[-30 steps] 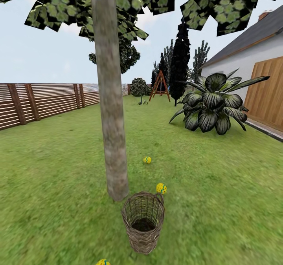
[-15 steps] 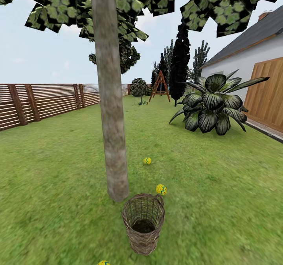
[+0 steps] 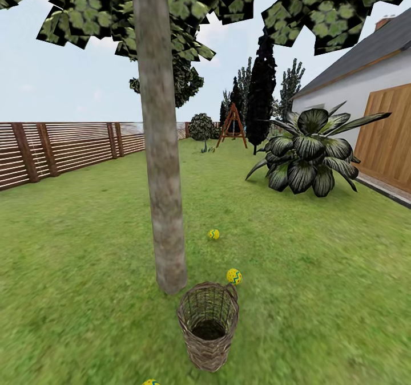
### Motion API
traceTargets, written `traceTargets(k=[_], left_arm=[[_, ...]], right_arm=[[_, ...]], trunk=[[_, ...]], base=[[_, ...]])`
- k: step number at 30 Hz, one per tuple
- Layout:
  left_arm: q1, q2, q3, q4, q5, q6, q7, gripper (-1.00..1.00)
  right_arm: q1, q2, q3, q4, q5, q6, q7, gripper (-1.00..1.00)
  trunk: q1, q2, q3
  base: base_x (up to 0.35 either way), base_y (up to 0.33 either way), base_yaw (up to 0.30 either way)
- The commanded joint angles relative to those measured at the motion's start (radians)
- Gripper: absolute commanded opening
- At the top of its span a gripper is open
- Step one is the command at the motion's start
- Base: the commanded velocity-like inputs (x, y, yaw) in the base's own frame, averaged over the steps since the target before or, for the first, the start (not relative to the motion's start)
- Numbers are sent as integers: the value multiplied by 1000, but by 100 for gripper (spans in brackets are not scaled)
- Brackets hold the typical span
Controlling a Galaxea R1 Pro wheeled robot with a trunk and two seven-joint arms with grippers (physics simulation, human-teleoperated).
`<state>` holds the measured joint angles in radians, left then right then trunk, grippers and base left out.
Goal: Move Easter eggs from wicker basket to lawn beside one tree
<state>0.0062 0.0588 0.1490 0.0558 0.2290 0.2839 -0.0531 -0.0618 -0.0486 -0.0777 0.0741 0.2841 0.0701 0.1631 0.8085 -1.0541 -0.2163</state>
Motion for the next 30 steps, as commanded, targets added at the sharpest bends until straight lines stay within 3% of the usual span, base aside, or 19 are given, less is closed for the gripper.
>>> traceTargets(k=[1, 10, 30], left_arm=[[0, 1, 8, -1, 2, 4, -1, 100], [0, -2, 8, -2, 2, 4, -1, 100], [0, -2, 8, -2, 2, 6, 1, 100]], right_arm=[[-1, 0, -8, 1, 9, 2, 2, 100], [-1, 0, -8, 1, 9, 2, 2, 100], [-1, 0, -8, 1, 9, 2, 2, 100]], trunk=[[0, -1, -1], [0, -1, -1], [0, -1, -1]], base=[[0, 0, 0], [-21, 0, 0], [-297, 0, 0]])
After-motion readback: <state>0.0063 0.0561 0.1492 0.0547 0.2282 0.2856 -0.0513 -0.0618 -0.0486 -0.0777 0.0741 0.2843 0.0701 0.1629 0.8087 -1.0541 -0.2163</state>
